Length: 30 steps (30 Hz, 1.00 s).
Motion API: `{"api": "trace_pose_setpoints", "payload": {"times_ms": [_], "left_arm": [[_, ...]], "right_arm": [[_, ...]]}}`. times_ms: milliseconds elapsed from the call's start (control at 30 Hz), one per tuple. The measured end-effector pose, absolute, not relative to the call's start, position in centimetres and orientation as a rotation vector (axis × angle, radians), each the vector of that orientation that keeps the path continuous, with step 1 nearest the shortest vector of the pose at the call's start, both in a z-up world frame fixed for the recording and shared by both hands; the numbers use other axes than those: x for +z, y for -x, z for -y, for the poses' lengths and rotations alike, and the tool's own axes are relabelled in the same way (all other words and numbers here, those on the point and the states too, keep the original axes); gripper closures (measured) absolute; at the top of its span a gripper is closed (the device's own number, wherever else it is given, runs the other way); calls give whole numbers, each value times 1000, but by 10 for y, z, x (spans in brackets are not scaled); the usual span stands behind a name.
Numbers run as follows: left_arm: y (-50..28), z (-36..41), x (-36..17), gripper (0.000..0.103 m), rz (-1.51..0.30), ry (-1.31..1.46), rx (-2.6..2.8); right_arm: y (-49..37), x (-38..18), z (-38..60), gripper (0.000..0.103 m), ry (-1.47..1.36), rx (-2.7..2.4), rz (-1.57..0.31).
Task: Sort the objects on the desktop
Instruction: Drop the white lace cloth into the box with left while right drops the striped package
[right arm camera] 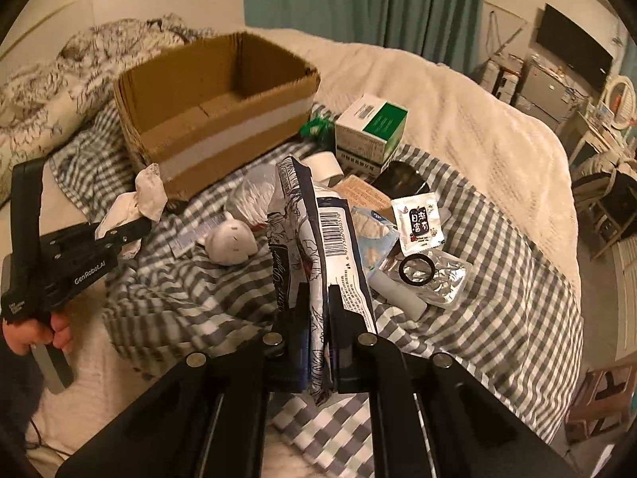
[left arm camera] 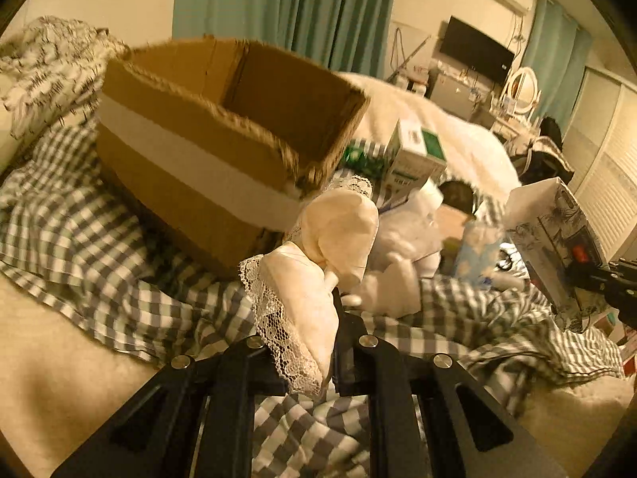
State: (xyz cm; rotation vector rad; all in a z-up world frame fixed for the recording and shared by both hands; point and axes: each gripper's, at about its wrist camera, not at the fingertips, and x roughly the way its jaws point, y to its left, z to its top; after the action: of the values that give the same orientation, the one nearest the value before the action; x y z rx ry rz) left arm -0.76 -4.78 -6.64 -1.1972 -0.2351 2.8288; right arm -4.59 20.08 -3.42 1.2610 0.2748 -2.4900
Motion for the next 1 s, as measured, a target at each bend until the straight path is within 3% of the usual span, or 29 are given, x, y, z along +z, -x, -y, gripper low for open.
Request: {"api": "trace_pose_setpoints", "payload": {"times_ms": [300, 600, 1000], "left_arm": [[2, 49, -1, 89, 185, 985, 2867], [64, 85, 75, 89, 43, 850, 2945], [138, 131, -1, 88, 165, 971, 2935]], "right_arm": [[29, 14, -178, 97, -1110, -2505, -175], [79, 61, -115, 97, -1022, -2410, -69], [178, 5, -30, 96, -1042, -2383, 24]]}}
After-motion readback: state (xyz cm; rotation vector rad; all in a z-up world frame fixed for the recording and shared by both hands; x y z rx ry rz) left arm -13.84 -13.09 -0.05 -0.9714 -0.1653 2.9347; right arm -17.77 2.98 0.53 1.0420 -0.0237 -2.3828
